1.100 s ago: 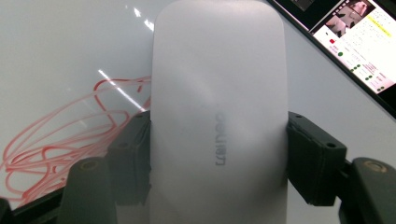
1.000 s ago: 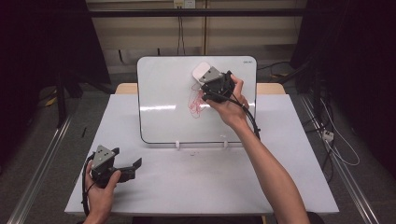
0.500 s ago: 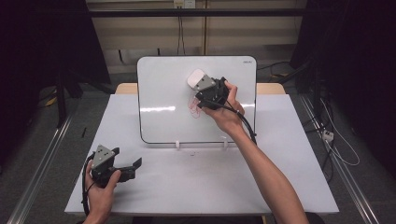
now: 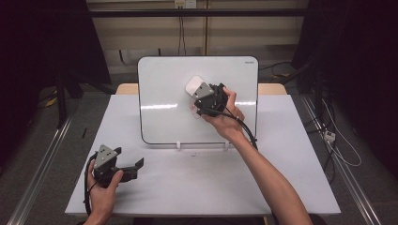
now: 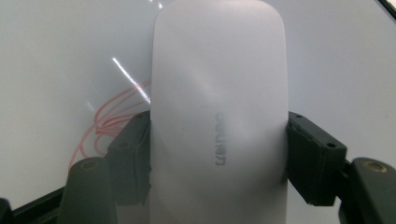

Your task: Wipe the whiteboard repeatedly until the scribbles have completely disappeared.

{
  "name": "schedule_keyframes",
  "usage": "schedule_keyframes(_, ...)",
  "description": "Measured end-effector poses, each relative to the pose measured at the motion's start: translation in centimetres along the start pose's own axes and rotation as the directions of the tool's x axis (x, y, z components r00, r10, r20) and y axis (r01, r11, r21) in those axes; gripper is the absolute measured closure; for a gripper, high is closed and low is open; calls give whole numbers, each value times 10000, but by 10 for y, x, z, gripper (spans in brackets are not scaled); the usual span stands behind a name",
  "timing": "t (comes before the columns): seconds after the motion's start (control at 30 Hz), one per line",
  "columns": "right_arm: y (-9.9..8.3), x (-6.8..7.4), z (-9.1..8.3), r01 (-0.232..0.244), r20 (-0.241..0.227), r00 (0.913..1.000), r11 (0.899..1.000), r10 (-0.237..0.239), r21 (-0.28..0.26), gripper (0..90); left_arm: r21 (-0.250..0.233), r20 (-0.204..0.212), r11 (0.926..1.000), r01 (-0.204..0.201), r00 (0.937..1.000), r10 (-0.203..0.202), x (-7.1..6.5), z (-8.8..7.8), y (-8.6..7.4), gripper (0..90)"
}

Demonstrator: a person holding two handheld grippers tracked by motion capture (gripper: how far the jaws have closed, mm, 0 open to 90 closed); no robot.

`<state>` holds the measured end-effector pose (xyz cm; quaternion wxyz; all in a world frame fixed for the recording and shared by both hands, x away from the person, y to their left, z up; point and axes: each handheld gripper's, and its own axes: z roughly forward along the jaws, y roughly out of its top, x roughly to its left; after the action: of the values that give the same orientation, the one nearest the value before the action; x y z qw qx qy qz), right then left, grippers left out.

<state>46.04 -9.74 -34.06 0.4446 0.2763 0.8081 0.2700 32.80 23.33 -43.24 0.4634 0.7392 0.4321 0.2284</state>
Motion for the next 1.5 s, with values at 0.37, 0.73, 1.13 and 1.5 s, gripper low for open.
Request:
schedule_keyframes(0.37, -5, -30, -1, -928, 467, 9947, 9955, 918, 197, 313, -14, -63, 10000, -41, 10000, 41, 2, -3, 0, 55)
schedule_keyframes(0.73, -5, -42, -1, -1348, 831, 9876, 9908, 1333, 136, 313, -15, -69, 10000, -21, 10000, 21, 1, -3, 0, 55)
schedule_keyframes(1.13, -2, -22, 1, -1009, 645, 9928, 9949, 1005, 40, 313, 19, -42, 10000, -23, 10000, 24, -1, 0, 0, 55)
schedule_keyframes(1.5, -2, -12, 2, -929, 561, 9941, 9957, 930, -31, 313, 57, -24, 9999, -87, 10000, 87, -1, 0, 0, 55)
